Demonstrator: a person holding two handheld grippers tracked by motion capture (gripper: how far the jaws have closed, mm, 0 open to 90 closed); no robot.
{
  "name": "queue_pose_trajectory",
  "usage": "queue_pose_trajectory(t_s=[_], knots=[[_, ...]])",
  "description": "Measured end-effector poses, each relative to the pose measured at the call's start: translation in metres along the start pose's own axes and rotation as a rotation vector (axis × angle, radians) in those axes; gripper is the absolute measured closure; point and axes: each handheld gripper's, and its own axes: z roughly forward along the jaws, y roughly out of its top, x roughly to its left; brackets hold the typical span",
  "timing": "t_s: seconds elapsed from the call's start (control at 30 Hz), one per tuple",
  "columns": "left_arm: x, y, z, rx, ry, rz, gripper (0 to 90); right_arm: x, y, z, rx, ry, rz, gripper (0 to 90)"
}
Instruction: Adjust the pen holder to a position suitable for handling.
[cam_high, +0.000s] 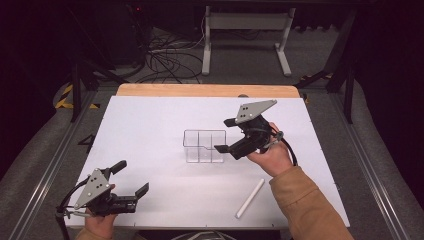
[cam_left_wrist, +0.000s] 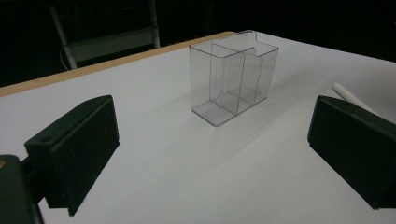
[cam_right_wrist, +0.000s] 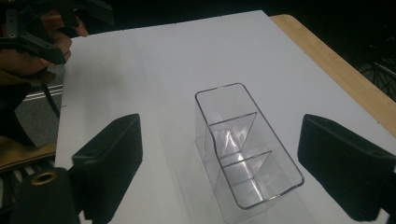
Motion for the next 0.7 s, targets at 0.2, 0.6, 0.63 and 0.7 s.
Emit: queue_pose_trajectory(t_s=[0.2, 0.6, 0.63, 0.7], knots=[[0.001, 0.000, -0.001, -0.004, 0.004, -0.004, 2.9, 0.002, -0.005, -0.008, -0.033, -0.036, 0.010, 3.0], [0.001, 0.000, 0.001, -0.001, 0.003, -0.001, 2.9, 0.010, -0.017, -0.026, -0.104, -0.106, 0.027, 2.9], [0.001, 0.001, 0.001, -0.001, 0.002, -0.002, 2.9, 0.012, -0.018, -0.027, -0.112, -0.114, 0.027, 4.0], [0.001, 0.001, 0.001, -0.001, 0.002, -0.002, 2.9, 0.014, -0.020, -0.031, -0.114, -0.125, 0.036, 4.3]])
